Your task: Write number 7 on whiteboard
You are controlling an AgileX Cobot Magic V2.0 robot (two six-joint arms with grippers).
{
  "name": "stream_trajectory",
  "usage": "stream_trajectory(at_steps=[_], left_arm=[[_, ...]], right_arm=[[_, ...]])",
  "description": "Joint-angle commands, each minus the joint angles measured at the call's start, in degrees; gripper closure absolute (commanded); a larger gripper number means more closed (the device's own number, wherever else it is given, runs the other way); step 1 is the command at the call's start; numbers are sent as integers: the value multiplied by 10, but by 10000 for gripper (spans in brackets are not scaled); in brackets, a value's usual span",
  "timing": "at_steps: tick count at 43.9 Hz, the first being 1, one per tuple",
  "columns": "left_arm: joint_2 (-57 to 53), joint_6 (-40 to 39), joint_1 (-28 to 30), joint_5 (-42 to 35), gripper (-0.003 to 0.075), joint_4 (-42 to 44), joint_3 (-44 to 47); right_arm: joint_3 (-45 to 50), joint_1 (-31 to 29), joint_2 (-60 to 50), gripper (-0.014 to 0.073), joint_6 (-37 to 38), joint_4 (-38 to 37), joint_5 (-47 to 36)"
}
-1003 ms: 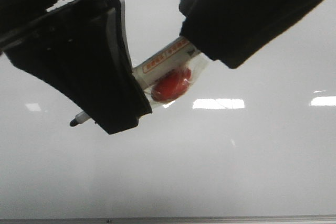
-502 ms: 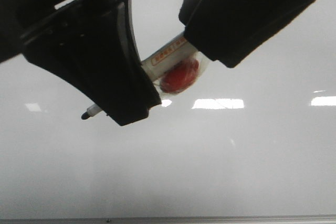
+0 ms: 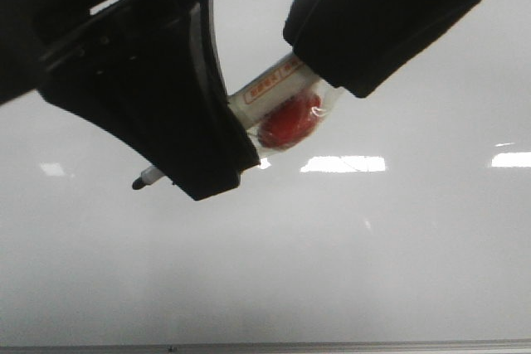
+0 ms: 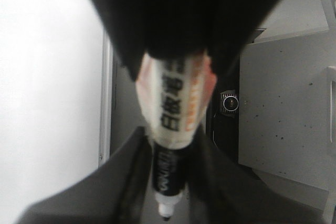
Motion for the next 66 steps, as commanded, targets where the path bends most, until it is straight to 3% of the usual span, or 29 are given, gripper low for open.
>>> stream_trajectory(at_steps=[1, 5, 16, 22, 27, 31, 36, 53, 66], left_arm=[[-22, -14, 3, -24, 342, -8, -20], [-44, -28, 14, -22, 275, -7, -20], [-146, -96, 94, -11, 281, -7, -15], [-208, -131, 155, -26, 281, -7, 23], [-248, -131, 191, -35, 281, -8, 65], [-262, -131, 200, -50, 281, -8, 85], [-263, -131, 200, -59, 281, -11, 87], [-263, -131, 200, -73, 281, -12, 87], [-263, -131, 200, -75, 281, -12, 87]], right_arm=[[-20, 0, -9, 659, 5, 16, -3], [-20, -9, -14, 659, 28, -2, -2], [-20, -81, -72, 659, 167, -93, 0], [-7, -152, -136, 659, 254, -118, -7], [62, -194, -183, 659, 285, -111, -73], [100, -203, -188, 659, 290, -73, -161], [80, -203, -151, 659, 290, -38, -209], [-61, -203, 12, 659, 290, -27, -216], [-111, -203, 92, 659, 290, -27, -235]])
